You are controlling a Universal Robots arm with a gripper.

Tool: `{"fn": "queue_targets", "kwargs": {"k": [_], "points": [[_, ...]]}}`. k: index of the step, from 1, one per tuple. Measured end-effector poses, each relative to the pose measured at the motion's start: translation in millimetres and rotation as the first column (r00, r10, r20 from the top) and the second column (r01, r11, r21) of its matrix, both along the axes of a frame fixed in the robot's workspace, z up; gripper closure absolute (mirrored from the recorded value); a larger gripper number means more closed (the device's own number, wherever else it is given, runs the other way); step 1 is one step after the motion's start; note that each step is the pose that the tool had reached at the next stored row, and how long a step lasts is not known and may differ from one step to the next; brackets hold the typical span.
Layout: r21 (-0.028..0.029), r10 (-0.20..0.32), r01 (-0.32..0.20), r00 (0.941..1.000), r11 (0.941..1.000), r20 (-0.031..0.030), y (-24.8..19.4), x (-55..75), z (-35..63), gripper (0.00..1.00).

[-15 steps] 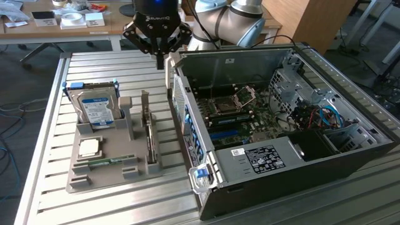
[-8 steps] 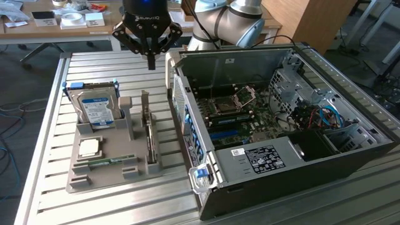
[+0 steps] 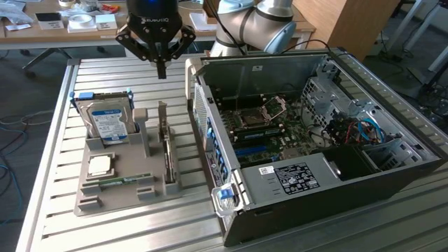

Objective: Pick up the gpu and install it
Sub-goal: 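Reach for the gpu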

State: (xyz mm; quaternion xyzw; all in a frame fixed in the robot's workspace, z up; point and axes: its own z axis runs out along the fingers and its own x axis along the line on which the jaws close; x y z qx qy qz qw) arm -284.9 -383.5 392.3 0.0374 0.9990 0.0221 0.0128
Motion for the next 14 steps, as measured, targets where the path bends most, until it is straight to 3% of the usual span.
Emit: {"fn": "queue_targets", "kwargs": {"k": [9, 14], "points": [[0.0000, 0.000, 0.000, 1.0000, 1.0000, 0.0000, 0.1, -7.6, -0.1, 0.89], [0.0000, 0.000, 0.000, 1.0000, 1.0000, 0.0000, -6.7, -7.7, 0.0, 0.89]]}}
